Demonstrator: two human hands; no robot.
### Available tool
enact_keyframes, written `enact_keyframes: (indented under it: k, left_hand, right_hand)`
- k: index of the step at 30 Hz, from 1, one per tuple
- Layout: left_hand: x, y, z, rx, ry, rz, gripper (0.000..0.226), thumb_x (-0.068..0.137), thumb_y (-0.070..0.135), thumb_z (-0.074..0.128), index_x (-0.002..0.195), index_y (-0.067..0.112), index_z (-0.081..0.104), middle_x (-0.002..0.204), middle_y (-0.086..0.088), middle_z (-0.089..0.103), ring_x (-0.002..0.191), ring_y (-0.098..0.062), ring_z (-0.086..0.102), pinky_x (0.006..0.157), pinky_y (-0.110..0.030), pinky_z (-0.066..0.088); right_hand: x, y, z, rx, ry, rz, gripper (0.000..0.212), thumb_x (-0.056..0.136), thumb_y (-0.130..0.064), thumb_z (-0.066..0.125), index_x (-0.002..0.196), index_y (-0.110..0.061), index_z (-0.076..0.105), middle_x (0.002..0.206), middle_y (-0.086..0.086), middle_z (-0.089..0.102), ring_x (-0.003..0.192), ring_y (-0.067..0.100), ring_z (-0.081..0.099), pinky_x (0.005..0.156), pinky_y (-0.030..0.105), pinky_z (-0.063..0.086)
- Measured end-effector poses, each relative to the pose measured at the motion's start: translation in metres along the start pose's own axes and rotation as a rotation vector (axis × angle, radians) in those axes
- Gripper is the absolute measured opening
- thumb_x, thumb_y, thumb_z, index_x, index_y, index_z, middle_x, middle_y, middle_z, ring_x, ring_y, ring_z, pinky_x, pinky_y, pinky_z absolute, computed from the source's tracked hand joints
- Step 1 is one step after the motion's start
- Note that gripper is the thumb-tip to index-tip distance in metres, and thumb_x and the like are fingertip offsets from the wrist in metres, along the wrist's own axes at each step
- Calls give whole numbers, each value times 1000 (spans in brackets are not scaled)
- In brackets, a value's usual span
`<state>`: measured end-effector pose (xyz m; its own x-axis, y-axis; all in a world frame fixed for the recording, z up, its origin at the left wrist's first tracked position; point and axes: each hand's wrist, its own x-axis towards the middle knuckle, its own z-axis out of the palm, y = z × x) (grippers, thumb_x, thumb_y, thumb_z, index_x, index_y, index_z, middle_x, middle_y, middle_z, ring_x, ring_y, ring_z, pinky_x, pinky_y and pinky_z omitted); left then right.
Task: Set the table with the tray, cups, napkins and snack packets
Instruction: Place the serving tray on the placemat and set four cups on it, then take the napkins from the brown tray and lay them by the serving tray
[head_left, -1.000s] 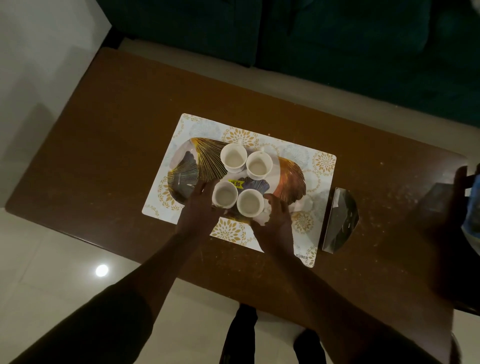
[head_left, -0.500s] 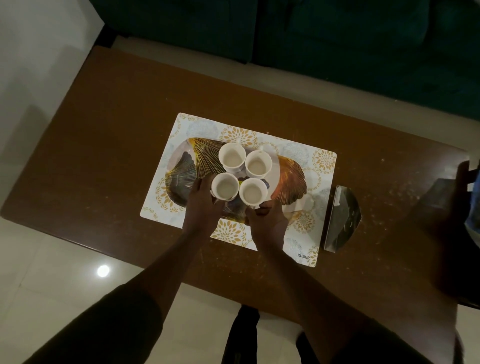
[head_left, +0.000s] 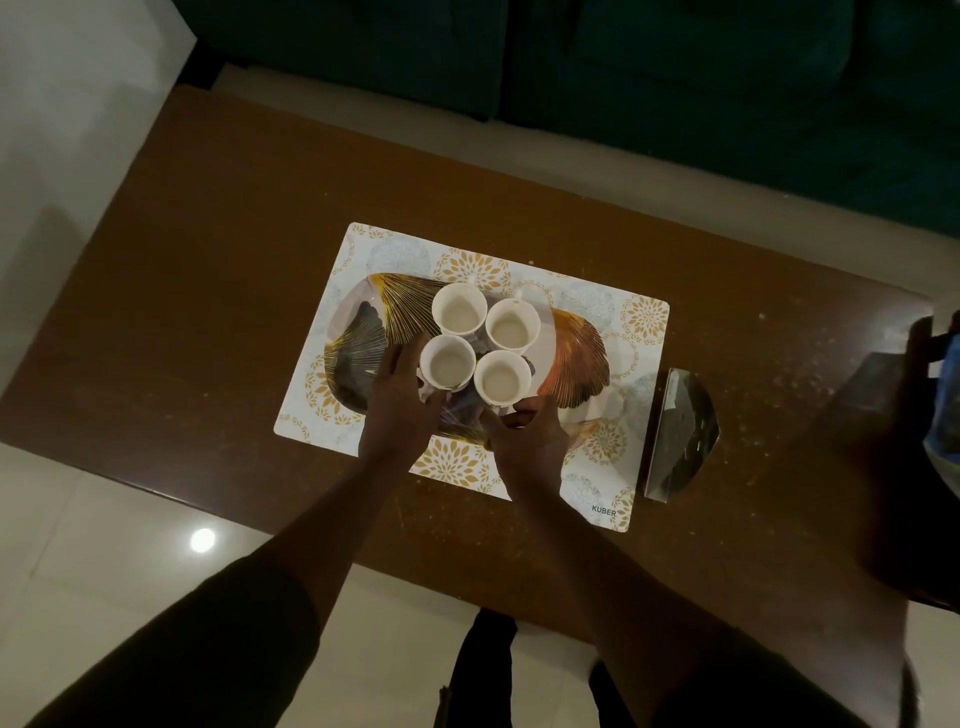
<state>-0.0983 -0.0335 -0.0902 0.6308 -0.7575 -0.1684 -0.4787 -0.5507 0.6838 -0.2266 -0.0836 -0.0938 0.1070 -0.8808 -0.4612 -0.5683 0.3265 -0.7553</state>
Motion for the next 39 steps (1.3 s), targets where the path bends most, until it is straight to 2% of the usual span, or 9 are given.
enact_keyframes:
  k: [2,4,7,11,19,26,31,35,39]
  left_hand:
    - [-3,0,-2,-14,-28,22,73,78,11,74,142,12,40,138,-15,48,124,-29,50,96,-38,47]
    - [-6,0,-6,-13,-7,49,74,76,17,72,142,14,38,140,-13,46,127,-29,46,96,-43,46]
    - [0,9,-15,59,114,63,65,81,36,60,139,15,39,142,-14,44,131,-30,41,101,-52,43]
    - [22,47,-13,67,240,133,55,87,39,57,134,13,43,133,-13,51,122,-29,49,97,-46,46]
    - [37,136,30,42,262,304,52,93,40,51,136,12,45,135,-13,52,122,-28,51,97,-45,47]
    - [-7,228,135,-39,110,414,50,93,41,51,138,19,43,136,-10,50,120,-23,51,92,-31,44]
    - [-45,309,221,-117,-30,498,50,93,38,52,139,26,38,136,-8,50,116,-17,53,85,-27,45]
    - [-84,365,282,-209,-174,564,43,93,28,54,133,17,46,129,-9,53,112,-22,56,85,-42,53]
    - [-136,415,341,-267,-324,664,34,89,21,54,124,18,53,107,-3,59,81,-18,59,72,-45,54]
  right_hand:
    - [0,0,-6,-40,26,-18,53,74,-38,78,108,-7,52,92,9,69,80,19,65,69,28,52]
    - [1,-4,-14,-74,85,-103,52,78,-42,74,112,-10,50,90,2,64,80,16,63,68,23,46]
    - [14,-25,-33,-77,135,-284,43,85,-33,68,116,-11,49,92,-5,57,77,8,54,66,12,43]
    - [46,-64,-61,-43,119,-330,22,88,-20,61,106,-10,54,98,6,66,85,20,63,73,28,52]
    - [89,-82,-152,45,231,-369,20,87,-9,59,106,-13,58,99,-1,64,87,11,60,65,9,44]
    - [106,-9,-286,23,333,-294,20,85,-6,57,103,-13,57,103,5,64,93,19,60,79,30,51]
    - [107,53,-397,12,499,-241,14,85,-6,57,98,-9,61,100,6,66,89,22,62,76,31,49]
    - [101,105,-478,-10,615,-129,17,81,-10,58,97,-12,62,97,2,66,83,19,62,74,32,50]
    - [92,165,-559,-84,685,14,22,81,-13,56,101,-10,65,104,6,68,96,23,63,80,27,46]
